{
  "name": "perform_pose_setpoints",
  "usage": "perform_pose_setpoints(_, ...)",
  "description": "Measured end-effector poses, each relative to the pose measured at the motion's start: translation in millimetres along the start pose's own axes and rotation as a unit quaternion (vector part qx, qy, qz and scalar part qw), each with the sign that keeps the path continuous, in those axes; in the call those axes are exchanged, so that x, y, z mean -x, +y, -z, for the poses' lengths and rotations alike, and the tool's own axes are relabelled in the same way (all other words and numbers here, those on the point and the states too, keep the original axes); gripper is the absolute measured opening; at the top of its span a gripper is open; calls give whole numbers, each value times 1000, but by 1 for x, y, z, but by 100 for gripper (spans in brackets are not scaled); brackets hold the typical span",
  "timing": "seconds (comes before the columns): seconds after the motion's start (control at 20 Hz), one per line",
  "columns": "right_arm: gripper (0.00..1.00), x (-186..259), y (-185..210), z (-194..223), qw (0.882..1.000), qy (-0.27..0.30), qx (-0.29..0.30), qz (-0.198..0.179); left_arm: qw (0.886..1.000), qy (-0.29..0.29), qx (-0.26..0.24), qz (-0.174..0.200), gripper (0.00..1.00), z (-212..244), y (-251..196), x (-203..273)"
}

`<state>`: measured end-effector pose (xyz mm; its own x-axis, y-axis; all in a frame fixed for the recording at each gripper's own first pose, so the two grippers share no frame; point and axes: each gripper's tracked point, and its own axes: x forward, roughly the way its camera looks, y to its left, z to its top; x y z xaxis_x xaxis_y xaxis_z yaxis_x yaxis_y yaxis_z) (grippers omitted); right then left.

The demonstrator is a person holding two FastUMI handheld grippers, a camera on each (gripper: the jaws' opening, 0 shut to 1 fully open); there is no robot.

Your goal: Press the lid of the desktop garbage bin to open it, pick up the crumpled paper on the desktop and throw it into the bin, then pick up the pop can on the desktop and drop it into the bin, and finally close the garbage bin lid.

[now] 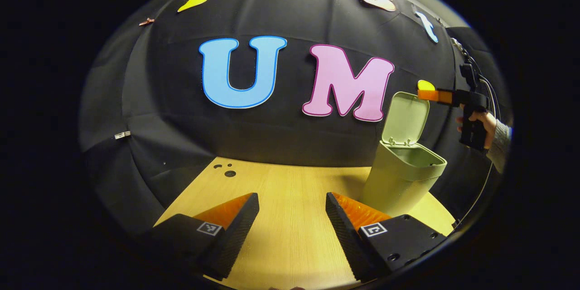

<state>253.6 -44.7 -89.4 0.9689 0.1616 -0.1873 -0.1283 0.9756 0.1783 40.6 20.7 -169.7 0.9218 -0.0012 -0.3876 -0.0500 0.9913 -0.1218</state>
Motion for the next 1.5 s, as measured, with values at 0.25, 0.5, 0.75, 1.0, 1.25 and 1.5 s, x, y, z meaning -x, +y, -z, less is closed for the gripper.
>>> perform_pose_setpoints(0.25,98,-21,-14,-14,999,-24,7,29,1000,-1,1,-9,95,0,2,1)
perform_pose_setpoints(0.5,97,-45,-24,-17,997,-44,11,56,1000,6,4,-19,95,6,8,4)
perform_pose_setpoints(0.75,97,-64,-30,-10,996,-48,14,70,1000,13,-3,-25,95,10,10,2)
perform_pose_setpoints(1.0,97,-70,-35,2,997,-26,-40,64,1000,16,-6,-20,95,11,8,-1)
perform_pose_setpoints(1.25,98,-35,-26,11,998,4,-42,48,1000,13,-3,-7,95,10,0,-6)
perform_pose_setpoints(1.5,98,6,-14,34,998,36,-51,26,1000,15,5,2,95,15,-4,-6)
